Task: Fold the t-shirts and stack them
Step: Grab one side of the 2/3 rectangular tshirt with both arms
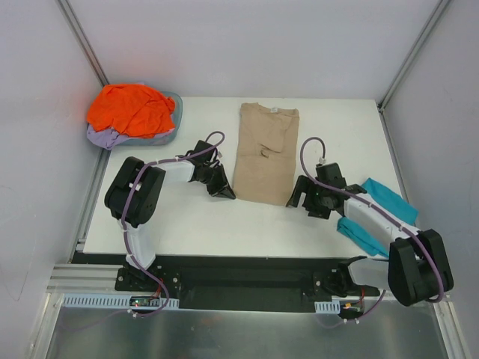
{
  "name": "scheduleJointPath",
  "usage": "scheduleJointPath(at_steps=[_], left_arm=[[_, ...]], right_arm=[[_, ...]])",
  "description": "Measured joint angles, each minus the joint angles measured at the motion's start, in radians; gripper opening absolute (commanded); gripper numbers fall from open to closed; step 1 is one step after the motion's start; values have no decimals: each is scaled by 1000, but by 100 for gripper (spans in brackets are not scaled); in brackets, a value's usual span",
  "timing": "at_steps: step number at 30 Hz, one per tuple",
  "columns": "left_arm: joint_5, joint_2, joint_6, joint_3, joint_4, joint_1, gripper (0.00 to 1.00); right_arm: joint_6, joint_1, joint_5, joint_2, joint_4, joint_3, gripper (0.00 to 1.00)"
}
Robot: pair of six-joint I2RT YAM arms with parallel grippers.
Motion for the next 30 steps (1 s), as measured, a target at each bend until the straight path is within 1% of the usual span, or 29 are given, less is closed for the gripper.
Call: scheduleJointPath(at_steps=[2,5,6,8,9,12,19,22,23,25,26,28,29,30], left_arm=[[-1,0,3,0,0,0,0],[-2,0,10,-2,5,0,0],[-2,-1,11,-2,5,0,0],[0,-1,15,-2,6,0,0],[0,-1,16,-2,6,0,0],[6,0,16,-2,8,0,0],[6,0,17,-8,21,0,0],[6,0,17,-10,25,0,0],[6,0,17,-10,25,0,0],[6,0,18,-10,26,0,0],[6,0,18,-10,26,0,0],[6,0,18,-10,26,0,0],[6,0,18,-10,26,0,0],[5,0,18,-10,26,0,0]], right_arm=[[-1,0,-9,29,8,16,88],[0,0,-14,81,11,51,77],[0,0,-18,106,11,68,72],[2,0,-29,167,17,111,67],[0,0,-34,181,22,119,62],[3,0,-52,236,34,146,50],[17,0,-84,286,40,150,49],[18,0,-84,286,45,139,45],[18,0,-84,286,43,138,40],[19,0,-84,289,45,138,35],[21,0,-84,291,46,138,28],[25,0,-84,303,54,138,22],[27,0,-84,315,56,138,15],[27,0,-83,323,57,138,11]])
